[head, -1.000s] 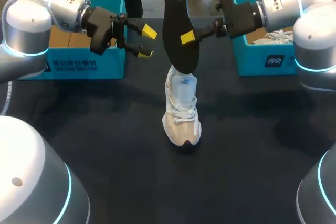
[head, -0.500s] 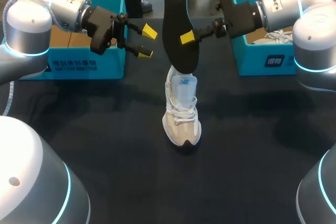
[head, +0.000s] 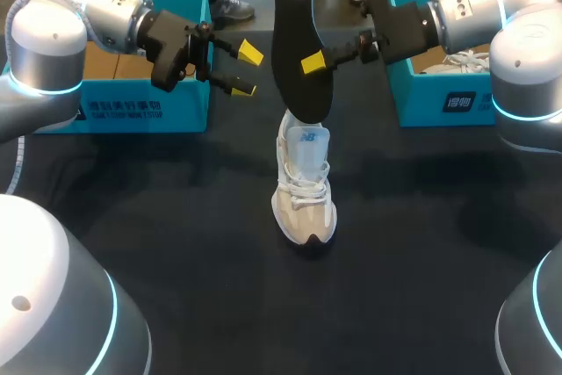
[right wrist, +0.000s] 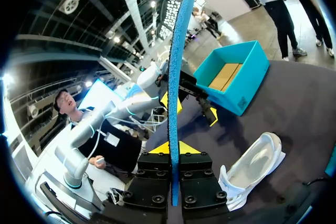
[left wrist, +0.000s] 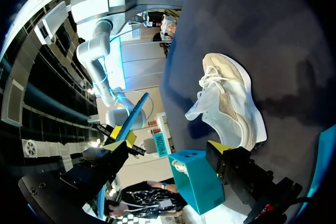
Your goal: Take the shoe out of the shoebox, open the shoe tongue, remove and reinsert the insole, then place the shoe into the shoebox
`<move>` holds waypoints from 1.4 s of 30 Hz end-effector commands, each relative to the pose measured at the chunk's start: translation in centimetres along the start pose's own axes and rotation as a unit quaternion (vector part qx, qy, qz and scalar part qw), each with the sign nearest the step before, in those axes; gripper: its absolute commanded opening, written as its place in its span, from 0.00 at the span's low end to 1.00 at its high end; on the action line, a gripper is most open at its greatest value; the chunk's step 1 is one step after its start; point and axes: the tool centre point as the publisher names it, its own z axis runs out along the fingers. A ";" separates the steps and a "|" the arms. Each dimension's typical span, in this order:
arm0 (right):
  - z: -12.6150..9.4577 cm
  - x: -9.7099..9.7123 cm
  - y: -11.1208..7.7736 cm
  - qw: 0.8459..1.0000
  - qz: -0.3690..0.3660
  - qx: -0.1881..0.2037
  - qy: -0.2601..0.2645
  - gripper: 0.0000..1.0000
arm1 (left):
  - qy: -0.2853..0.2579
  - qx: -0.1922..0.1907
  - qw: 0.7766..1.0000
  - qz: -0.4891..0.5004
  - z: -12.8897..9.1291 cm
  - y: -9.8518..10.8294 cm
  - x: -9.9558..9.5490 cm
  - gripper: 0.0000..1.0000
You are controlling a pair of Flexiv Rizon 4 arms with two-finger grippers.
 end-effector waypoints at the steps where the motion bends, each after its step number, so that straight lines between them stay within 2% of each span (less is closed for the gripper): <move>1: -0.1 -0.5 1.0 1.000 -0.017 0.011 -0.004 0.00 | 0.001 0.001 1.000 0.001 -0.1 0.0 0.0 1.00; 9: -0.7 -3.4 3.3 0.996 -0.085 0.014 0.001 0.00 | 0.018 0.003 1.000 -0.019 -1.0 1.0 0.5 1.00; 11: -0.8 -4.1 3.6 0.994 -0.107 0.001 0.009 0.00 | 0.019 0.012 0.999 -0.036 -1.0 1.0 0.5 1.00; 13: -0.8 -4.6 3.8 0.992 -0.128 0.006 0.008 0.00 | 0.025 0.020 0.998 -0.047 -0.8 1.0 0.5 1.00; 17: -1.2 -6.0 4.1 0.985 -0.171 -0.012 0.016 0.00 | 0.037 0.024 0.996 -0.082 -0.5 0.7 1.0 1.00; 25: -1.7 -8.2 3.8 0.979 -0.203 -0.007 0.035 0.00 | 0.056 0.010 0.992 -0.116 -0.7 0.5 2.5 1.00; 27: -1.7 -8.5 3.7 0.978 -0.201 -0.006 0.049 0.00 | 0.059 0.007 0.991 -0.123 -0.8 0.6 2.9 1.00; 42: -1.7 -8.5 3.7 0.978 -0.201 -0.006 0.049 0.00 | 0.074 0.009 0.985 -0.157 -0.8 1.0 5.4 1.00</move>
